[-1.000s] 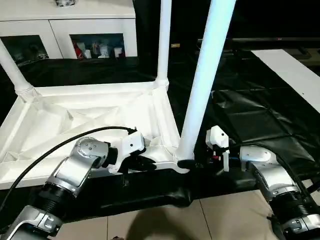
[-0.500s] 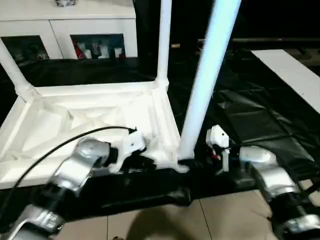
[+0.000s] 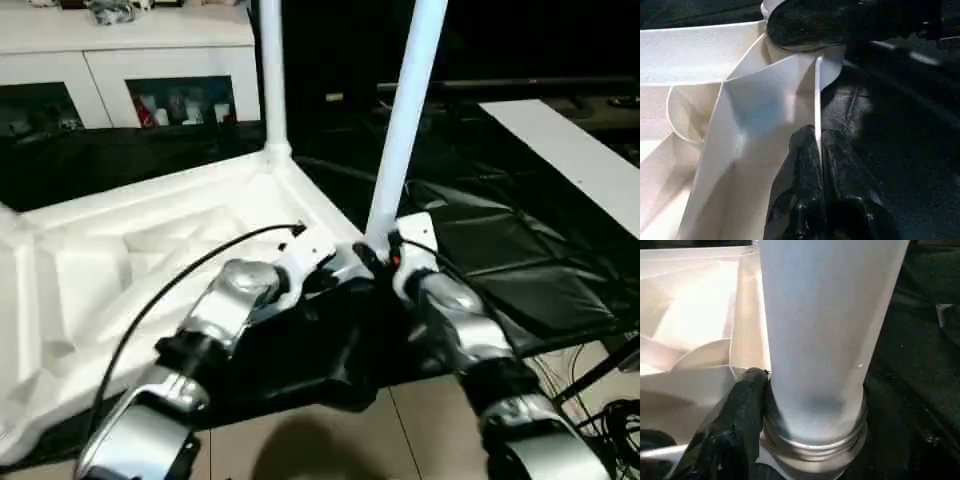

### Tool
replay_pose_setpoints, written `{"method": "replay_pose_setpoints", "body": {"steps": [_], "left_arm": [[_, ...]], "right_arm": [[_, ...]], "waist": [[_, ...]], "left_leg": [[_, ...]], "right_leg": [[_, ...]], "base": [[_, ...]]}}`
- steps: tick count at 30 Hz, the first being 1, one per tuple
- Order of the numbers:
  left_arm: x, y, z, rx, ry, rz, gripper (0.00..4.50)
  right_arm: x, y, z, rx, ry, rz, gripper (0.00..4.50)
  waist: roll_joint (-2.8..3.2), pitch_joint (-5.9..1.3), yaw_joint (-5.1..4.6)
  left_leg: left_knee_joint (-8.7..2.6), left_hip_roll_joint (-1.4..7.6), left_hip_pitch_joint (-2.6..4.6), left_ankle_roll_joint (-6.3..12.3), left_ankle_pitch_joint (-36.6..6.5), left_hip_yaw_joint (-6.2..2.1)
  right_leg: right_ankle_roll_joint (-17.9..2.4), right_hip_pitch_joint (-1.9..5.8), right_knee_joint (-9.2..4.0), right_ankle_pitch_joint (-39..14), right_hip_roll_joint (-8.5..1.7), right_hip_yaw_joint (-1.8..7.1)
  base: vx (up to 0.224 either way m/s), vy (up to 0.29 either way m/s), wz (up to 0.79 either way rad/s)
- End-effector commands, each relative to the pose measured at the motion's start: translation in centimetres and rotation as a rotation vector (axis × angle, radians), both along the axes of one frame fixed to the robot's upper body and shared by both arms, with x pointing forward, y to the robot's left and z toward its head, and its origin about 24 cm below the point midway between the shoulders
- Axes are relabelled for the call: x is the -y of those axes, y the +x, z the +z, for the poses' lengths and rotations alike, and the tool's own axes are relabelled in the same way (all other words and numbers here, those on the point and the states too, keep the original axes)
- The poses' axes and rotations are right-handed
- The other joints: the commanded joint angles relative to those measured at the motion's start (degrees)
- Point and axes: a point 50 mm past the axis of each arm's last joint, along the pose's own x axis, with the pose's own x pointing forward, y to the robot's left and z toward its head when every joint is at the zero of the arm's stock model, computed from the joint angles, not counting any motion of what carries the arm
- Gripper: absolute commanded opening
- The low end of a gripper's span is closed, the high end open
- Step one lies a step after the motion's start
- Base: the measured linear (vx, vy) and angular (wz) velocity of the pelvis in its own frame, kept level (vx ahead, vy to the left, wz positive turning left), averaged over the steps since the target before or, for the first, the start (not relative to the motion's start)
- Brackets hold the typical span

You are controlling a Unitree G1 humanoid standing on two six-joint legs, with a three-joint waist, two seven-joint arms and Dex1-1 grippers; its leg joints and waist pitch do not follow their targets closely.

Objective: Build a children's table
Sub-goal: Rotate leg to tighten

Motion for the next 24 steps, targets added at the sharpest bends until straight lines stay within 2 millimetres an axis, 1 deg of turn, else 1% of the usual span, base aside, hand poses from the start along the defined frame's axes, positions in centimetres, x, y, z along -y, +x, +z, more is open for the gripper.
{"method": "replay_pose_setpoints", "body": {"steps": [1,2,3,4,5,6,7,8,9,10,11,12,13,14,15,16,17,18,19,21,23,24], "left_arm": [[-0.5,-0.1,-0.7,-0.012,-0.002,0.032,0.0],[-0.5,-0.1,-0.7,-0.012,-0.001,0.03,0.0],[-0.7,-0.2,-0.8,-0.02,0.004,0.019,0.0],[-1.0,-0.4,-0.8,-0.035,0.011,-0.002,0.0],[-1.2,-0.4,-0.9,-0.042,0.014,-0.008,0.0],[-1.4,-0.5,-0.9,-0.046,0.022,-0.019,0.0],[-1.6,-0.6,-0.9,-0.048,0.032,-0.03,0.0],[-1.8,-0.7,-0.9,-0.056,0.041,-0.044,0.0],[-2.0,-0.8,-0.9,-0.063,0.044,-0.051,0.0],[-2.0,-0.9,-0.9,-0.064,0.044,-0.052,0.0],[-2.3,-1.1,-0.8,-0.074,0.039,-0.069,0.0],[-2.7,-1.3,-0.6,-0.079,0.037,-0.097,0.0],[-3.1,-2.0,-0.4,-0.089,0.026,-0.171,0.0],[-3.2,-2.3,-0.4,-0.094,0.023,-0.194,0.0],[-3.3,-2.4,-0.4,-0.097,0.022,-0.212,0.0],[-3.5,-3.0,-0.4,-0.093,0.027,-0.291,0.0],[-3.7,-3.6,-0.3,-0.106,0.011,-0.343,0.0],[-3.8,-4.1,-0.2,-0.122,-0.008,-0.388,0.0],[-3.9,-4.4,-0.1,-0.132,-0.019,-0.408,0.0],[-4.2,-4.8,-0.1,-0.141,-0.018,-0.435,0.0],[-4.4,-5.1,-0.1,-0.15,-0.014,-0.458,0.0],[-4.5,-5.1,0.0,-0.152,-0.015,-0.463,0.0]], "right_arm": [[-0.8,-0.7,-0.8,-0.025,0.018,0.071,2.59],[-0.8,-0.7,-0.7,-0.022,0.022,0.075,2.94],[-0.7,-0.7,-0.2,0.01,0.055,0.102,3.15],[-0.3,-0.8,0.2,0.042,0.065,0.134,3.15],[-0.2,-0.8,0.3,0.049,0.063,0.144,3.31],[0.1,-0.8,0.4,0.052,0.062,0.148,3.38],[0.4,-0.8,0.5,0.055,0.064,0.153,3.47],[1.0,-0.8,0.7,0.058,0.068,0.165,3.56],[1.3,-0.8,0.8,0.055,0.072,0.179,3.56],[1.4,-0.8,0.8,0.054,0.073,0.181,3.74],[2.0,-1.2,0.9,0.054,0.06,0.245,3.74],[2.6,-1.6,1.0,0.051,0.042,0.316,3.74],[3.7,-2.4,1.1,0.043,0.0,0.43,3.74],[3.9,-2.6,1.0,0.04,-0.014,0.456,3.74],[4.1,-2.7,1.0,0.036,-0.026,0.471,3.74],[4.6,-2.9,0.9,0.028,-0.058,0.503,3.74],[4.8,-3.0,0.8,0.024,-0.072,0.527,3.74],[4.8,-3.2,0.8,0.022,-0.083,0.563,3.74],[4.8,-3.4,0.8,0.021,-0.086,0.587,3.74],[4.6,-3.7,0.9,0.017,-0.076,0.645,3.74],[4.3,-4.2,1.1,0.012,-0.063,0.708,3.74],[4.2,-4.3,1.1,0.01,-0.06,0.726,3.74]], "waist": [[-0.06,-2.91,-0.18],[-0.04,-2.95,-0.08],[-0.04,-2.92,-0.03],[-0.06,-3.0,0.15],[-0.06,-3.01,0.19],[-0.02,-3.03,0.16],[-0.1,-2.98,0.03],[-0.09,-3.0,0.06],[-0.01,-3.03,0.15],[-0.07,-3.06,0.12],[-0.03,-3.14,0.21],[-1.23,-3.27,0.36],[-0.52,-3.27,0.93],[-0.25,-3.28,0.89],[-0.4,-3.33,0.81],[-0.38,-3.46,0.71],[-0.37,-3.52,0.62],[-0.3,-3.52,0.41],[-0.22,-3.54,0.35],[-0.19,-3.36,0.38],[-0.22,-3.25,0.43],[-0.11,-3.22,0.52]], "left_leg": [[-4.62,0.09,0.26,-0.48,-23.1,0.02],[-4.6,0.13,0.29,-0.27,-23.0,0.06],[-4.62,0.19,0.31,0.02,-22.6,0.13],[-4.63,0.26,0.21,0.33,-21.8,0.17],[-4.6,0.3,0.16,0.48,-21.4,0.22],[-4.62,0.32,0.03,0.69,-20.8,0.23],[-4.73,0.3,-0.27,0.79,-20.0,0.15],[-4.7,0.29,-0.22,0.89,-19.8,0.19],[-4.64,0.37,-0.01,1.01,-19.7,0.25],[-4.56,0.36,0.0,1.12,-19.5,0.33],[-4.55,0.44,0.05,1.25,-18.3,0.36],[-4.34,0.54,-0.14,2.09,-16.7,0.56],[-4.35,0.74,-0.09,2.81,-15.4,0.44],[-4.39,0.88,-0.15,2.97,-14.6,0.37],[-4.18,0.77,-0.07,3.33,-13.4,0.64],[-4.03,0.54,-0.29,3.74,-12.1,0.59],[-4.04,0.5,-0.44,3.95,-11.4,0.59],[-4.0,0.59,-0.46,4.19,-10.9,0.62],[-3.87,0.64,-0.34,4.45,-10.4,0.69],[-3.91,0.68,-0.18,4.77,-11.0,0.8],[-4.05,0.76,-0.05,4.46,-12.0,0.79],[-4.1,0.79,0.04,4.3,-12.5,0.76]], "right_leg": [[-7.7,1.49,-5.2,-25.0,-1.37,0.85],[-7.9,1.51,-5.16,-24.4,-1.4,0.89],[-8.5,1.57,-5.05,-23.2,-1.35,0.94],[-8.9,1.8,-4.92,-21.9,-1.44,1.0],[-9.2,1.84,-4.84,-21.2,-1.46,1.03],[-9.7,1.94,-4.66,-19.9,-1.46,1.06],[-9.9,2.29,-4.52,-19.6,-1.46,0.97],[-9.9,2.28,-4.57,-19.8,-1.46,0.95],[-10.0,2.18,-4.66,-20.2,-1.56,1.0],[-10.2,2.16,-4.64,-19.8,-1.52,1.07],[-10.7,2.18,-4.49,-18.5,-1.55,1.13],[-11.3,2.5,-4.32,-15.7,-1.49,1.13],[-11.8,2.66,-3.89,-14.1,-1.64,1.16],[-12.3,2.73,-3.72,-12.8,-1.65,1.15],[-13.3,2.59,-3.56,-10.0,-1.43,1.16],[-14.2,2.87,-3.24,-7.9,-1.37,1.08],[-14.3,2.94,-3.13,-7.2,-1.42,1.07],[-15.0,2.95,-2.92,-5.9,-1.45,1.05],[-15.6,2.9,-2.78,-4.7,-1.45,1.08],[-16.1,2.78,-2.86,-4.9,-1.38,1.12],[-15.8,2.73,-3.0,-6.8,-1.39,1.15],[-15.7,2.7,-3.05,-7.5,-1.38,1.13]], "base": [[0.0,0.0,0.0],[0.0,0.0,0.0],[0.0,0.0,0.0],[0.0,0.0,0.0],[0.0,0.0,0.0],[0.0,0.0,0.0],[0.0,0.0,0.0],[0.0,0.0,0.0],[0.0,0.0,0.0],[0.0,0.0,0.0],[0.0,0.0,0.0],[0.0,0.0,0.0],[0.0,0.0,0.0],[0.0,0.0,0.0],[0.052,0.002,0.02],[0.0,0.0,0.0],[0.0,0.0,0.0],[0.0,0.0,0.0],[0.0,0.0,0.0],[0.0,0.0,0.0],[0.0,0.0,0.0],[0.0,0.0,0.0]]}}
